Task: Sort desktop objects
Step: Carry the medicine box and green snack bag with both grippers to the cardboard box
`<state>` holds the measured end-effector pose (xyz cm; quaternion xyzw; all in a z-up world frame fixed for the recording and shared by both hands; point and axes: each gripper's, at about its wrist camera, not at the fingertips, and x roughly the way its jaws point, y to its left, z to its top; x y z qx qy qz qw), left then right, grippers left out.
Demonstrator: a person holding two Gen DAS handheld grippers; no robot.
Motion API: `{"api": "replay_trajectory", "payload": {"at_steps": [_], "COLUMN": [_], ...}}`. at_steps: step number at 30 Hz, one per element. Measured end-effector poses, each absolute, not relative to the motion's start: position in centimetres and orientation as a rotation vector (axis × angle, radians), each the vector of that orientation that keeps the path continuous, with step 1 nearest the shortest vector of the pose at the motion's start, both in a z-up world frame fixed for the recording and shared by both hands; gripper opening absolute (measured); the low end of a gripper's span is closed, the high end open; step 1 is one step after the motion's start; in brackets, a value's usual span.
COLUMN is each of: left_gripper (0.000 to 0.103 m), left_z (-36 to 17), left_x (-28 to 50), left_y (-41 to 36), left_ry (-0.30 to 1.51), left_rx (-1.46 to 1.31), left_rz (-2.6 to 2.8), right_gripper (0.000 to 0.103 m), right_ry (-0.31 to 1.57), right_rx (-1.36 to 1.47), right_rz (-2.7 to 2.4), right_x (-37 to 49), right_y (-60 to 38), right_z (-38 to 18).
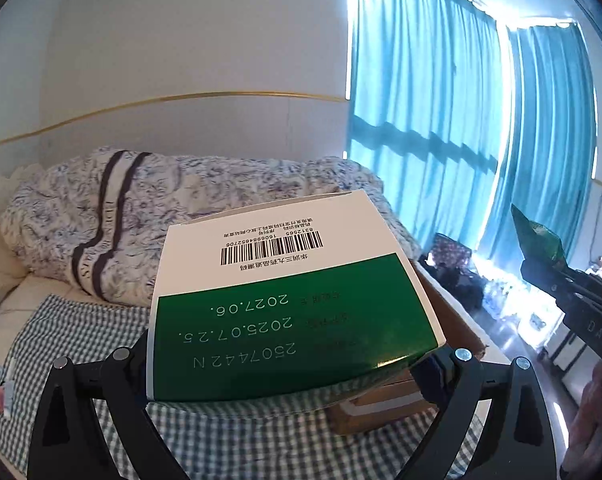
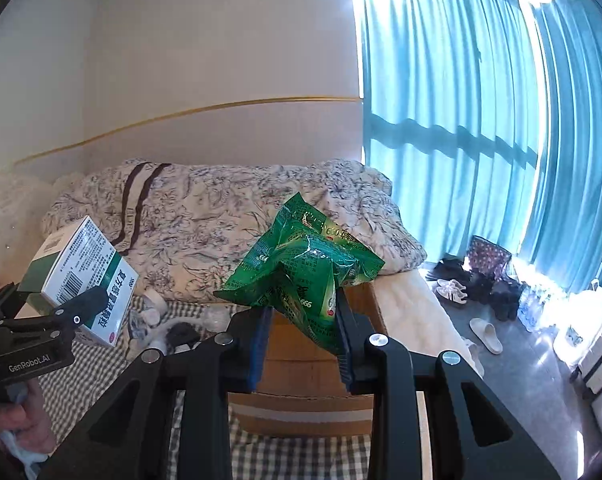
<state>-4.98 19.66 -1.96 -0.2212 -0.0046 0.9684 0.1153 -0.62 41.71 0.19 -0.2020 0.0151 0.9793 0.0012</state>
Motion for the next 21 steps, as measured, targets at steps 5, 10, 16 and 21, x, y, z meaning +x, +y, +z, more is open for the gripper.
{"api": "replay_trajectory", "payload": {"at_steps": [5, 10, 16, 21], "left_gripper": [0.098, 0.098, 0.098, 0.098], "left_z": [-2.5, -2.7, -3.4, -4.6], "left_x": [-6.3, -8.3, -12.5, -16.8], "left_y": [21.6, 23.5, 25.6, 27.2], "left_ry": [-0.029, -0.005, 0.052, 0.056], "left_rx": [-0.67, -0.672, -0.749, -0.854], "left_rz": [2.778, 2.705, 2.626, 2.544], "right_gripper": [0.028, 0.028, 0.028, 0.028], "right_ry": [0.048, 0.065, 0.076, 0.034], "right_rx": [-0.671, -0.731, -0.876, -1.081], "right_rz": [3.063, 3.058, 3.034, 3.001], "right_x": [-2.0, -3.4, -6.7, -10.7], "right_y": [43.1, 43.7, 44.6, 45.1], "right_z": [-0.9, -2.1, -3.9, -6.1]}}
